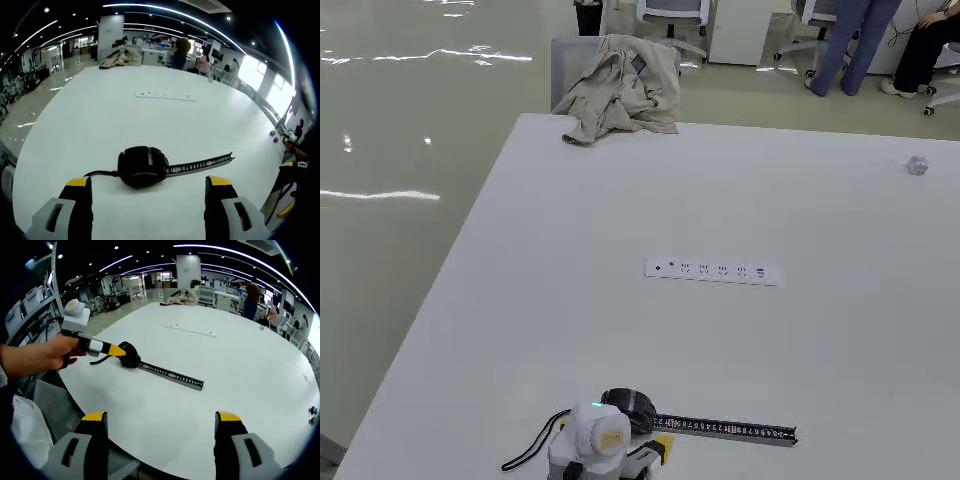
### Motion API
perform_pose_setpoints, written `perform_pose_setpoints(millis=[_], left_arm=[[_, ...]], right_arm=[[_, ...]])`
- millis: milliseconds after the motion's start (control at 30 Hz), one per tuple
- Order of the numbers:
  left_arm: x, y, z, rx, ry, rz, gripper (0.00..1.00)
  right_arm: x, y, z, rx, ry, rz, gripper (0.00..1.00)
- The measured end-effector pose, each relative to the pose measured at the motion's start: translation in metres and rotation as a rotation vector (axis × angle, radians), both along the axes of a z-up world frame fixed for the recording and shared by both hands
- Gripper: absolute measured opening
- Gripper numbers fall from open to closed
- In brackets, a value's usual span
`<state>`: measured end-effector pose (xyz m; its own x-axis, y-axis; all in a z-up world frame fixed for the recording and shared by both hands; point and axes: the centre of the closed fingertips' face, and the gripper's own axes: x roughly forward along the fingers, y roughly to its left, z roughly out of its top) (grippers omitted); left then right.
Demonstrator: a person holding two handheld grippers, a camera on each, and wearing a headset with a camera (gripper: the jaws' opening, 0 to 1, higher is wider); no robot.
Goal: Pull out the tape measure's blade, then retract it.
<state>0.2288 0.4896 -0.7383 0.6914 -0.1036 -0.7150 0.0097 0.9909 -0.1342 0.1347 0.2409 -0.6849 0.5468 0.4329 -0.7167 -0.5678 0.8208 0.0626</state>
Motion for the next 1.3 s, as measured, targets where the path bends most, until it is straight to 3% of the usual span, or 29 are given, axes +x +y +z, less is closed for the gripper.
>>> perform_pose_setpoints(millis=[333,467,533,700,1300], left_arm=[[0.008,0.000,-0.004,0.003,0.007,0.021,0.89],[0.013,0.000,-0.003,-0.008,-0.011,0.043,0.89],[0.013,0.001,-0.007,0.007,0.007,0.043,0.89],[0.016,0.001,-0.012,0.004,0.017,0.054,0.88],[0.023,-0.001,-0.026,0.012,0.044,0.064,0.85]], right_arm=[[0.023,0.005,-0.010,-0.050,-0.008,0.124,0.87],[0.029,0.006,-0.025,-0.096,0.011,0.205,0.85],[0.034,0.007,-0.030,-0.104,0.009,0.227,0.84],[0.044,0.003,-0.050,-0.142,0.041,0.293,0.84],[0.069,-0.013,-0.084,-0.239,0.075,0.467,0.78]])
